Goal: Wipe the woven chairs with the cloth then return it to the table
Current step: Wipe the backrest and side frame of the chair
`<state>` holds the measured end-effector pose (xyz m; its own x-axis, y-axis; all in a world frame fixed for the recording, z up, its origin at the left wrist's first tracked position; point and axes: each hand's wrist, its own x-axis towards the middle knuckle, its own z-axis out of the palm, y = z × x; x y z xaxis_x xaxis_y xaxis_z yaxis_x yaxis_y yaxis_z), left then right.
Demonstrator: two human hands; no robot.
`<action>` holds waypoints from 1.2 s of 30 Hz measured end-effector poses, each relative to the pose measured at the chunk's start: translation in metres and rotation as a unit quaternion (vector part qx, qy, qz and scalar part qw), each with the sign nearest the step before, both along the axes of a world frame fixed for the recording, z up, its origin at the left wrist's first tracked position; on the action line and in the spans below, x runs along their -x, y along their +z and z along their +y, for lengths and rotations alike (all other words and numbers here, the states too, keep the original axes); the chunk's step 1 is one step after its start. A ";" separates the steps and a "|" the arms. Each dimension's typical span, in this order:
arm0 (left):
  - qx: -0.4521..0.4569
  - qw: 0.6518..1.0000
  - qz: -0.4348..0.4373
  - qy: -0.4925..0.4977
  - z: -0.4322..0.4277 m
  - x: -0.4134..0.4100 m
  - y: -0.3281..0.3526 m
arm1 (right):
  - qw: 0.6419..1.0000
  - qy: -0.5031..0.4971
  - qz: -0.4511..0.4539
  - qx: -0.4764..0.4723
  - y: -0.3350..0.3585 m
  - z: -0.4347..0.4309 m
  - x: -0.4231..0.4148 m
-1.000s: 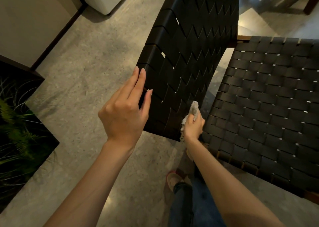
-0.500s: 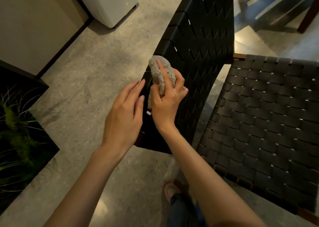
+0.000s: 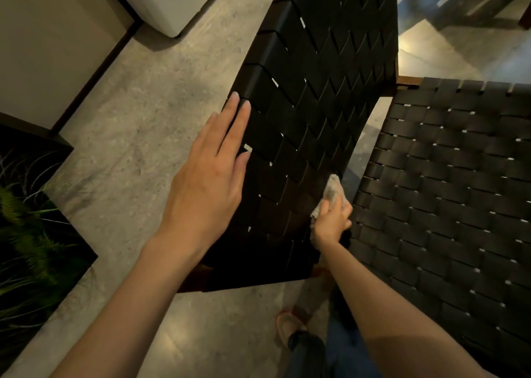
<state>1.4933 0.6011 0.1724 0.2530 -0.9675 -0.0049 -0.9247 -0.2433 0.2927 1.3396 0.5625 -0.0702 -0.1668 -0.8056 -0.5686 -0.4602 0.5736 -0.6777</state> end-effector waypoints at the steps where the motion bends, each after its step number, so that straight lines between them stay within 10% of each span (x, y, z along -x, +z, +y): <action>1: 0.000 1.000 -0.004 0.002 0.000 0.001 0.000 | 0.999 -0.001 -0.002 -0.041 -0.007 -0.002 0.005; 6: -0.005 1.000 -0.011 0.006 0.001 0.003 0.002 | 0.996 -0.029 -0.001 -0.083 0.003 -0.011 0.004; 15: 0.046 0.982 0.175 0.047 -0.006 -0.003 0.012 | 0.932 0.040 -0.255 0.255 0.167 -0.024 -0.074; 22: 0.075 0.983 0.156 0.055 -0.044 -0.002 0.014 | 0.904 0.069 -0.150 0.394 0.192 -0.081 -0.106; 36: 0.020 0.999 -0.027 -0.027 -0.096 -0.005 -0.005 | 0.999 -0.024 -0.005 0.041 0.009 -0.100 -0.016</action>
